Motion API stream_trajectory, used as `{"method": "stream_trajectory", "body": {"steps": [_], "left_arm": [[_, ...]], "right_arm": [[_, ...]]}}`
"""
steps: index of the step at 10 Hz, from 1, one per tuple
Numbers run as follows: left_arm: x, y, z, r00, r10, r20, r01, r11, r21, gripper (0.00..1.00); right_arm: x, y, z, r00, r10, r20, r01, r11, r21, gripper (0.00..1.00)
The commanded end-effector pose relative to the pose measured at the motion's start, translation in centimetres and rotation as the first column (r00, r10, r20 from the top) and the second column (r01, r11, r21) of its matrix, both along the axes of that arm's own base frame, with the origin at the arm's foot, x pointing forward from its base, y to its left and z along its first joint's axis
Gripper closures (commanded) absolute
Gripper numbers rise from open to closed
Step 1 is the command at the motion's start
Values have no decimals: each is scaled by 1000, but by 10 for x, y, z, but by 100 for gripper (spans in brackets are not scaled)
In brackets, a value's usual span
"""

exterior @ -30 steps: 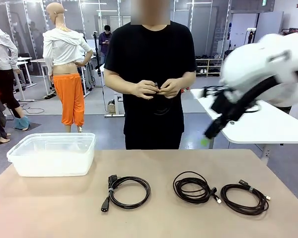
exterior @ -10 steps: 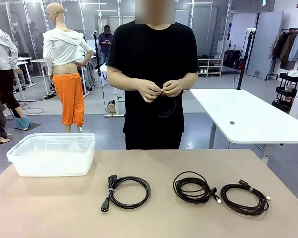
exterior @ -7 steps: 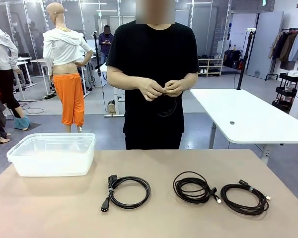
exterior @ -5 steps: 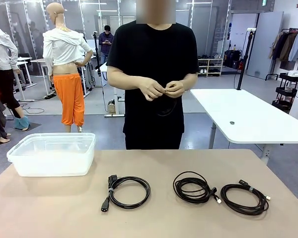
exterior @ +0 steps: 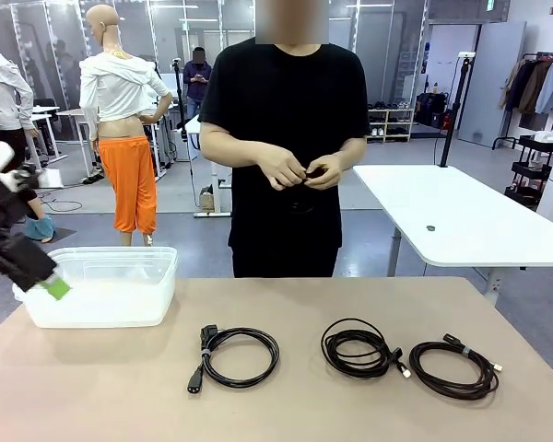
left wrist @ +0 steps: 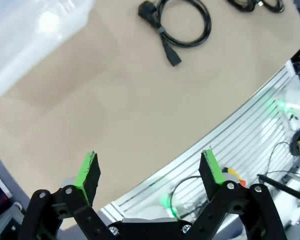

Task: Organize and store the cables.
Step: Place the Power Cable into the Organizing box.

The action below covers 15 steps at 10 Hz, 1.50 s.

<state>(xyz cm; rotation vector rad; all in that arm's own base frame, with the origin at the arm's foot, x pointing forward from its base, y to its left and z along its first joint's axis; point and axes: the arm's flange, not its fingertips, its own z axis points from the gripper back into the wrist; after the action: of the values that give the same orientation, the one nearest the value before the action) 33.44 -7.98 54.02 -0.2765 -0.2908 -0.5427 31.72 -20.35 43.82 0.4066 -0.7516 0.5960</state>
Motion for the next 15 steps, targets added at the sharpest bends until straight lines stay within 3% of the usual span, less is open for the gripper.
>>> {"method": "stream_trajectory", "body": {"steps": [1, 3, 5, 6, 9, 10, 13, 15], "left_arm": [[13, -35, -18, 995, 40, -88, -36, 998, 46, 0], [15, -60, -30, 994, 55, -91, -44, 992, 118, 0], [18, -53, -26, 995, 11, -99, -4, 997, 72, 0], [9, -62, -39, 993, 37, -115, -27, 996, 89, 0], [12, -60, -37, 993, 34, -116, -25, 996, 83, 0], [10, -55, -29, 979, 116, -168, -109, 993, 49, 0], [29, -97, -46, 943, 177, -283, -182, 983, 7, 0], [37, -121, -60, 927, 240, -289, -246, 969, 17, 0]], "right_arm": [[-1, -1, -1, 1000, 3, 2, -3, 1000, 0, 0], [-1, -1, -1, 1000, 3, 2, -3, 1000, 0, 0], [-1, -1, -1, 1000, 3, 2, -3, 1000, 0, 0], [-1, -1, -1, 1000, 3, 2, -3, 1000, 0, 0], [-1, -1, -1, 1000, 3, 2, -3, 1000, 0, 0], [-1, -1, -1, 1000, 3, 2, -3, 1000, 0, 0], [-1, -1, -1, 1000, 3, 2, -3, 1000, 0, 0], [-1, -1, -1, 1000, 3, 2, -3, 1000, 0, 0]]}}
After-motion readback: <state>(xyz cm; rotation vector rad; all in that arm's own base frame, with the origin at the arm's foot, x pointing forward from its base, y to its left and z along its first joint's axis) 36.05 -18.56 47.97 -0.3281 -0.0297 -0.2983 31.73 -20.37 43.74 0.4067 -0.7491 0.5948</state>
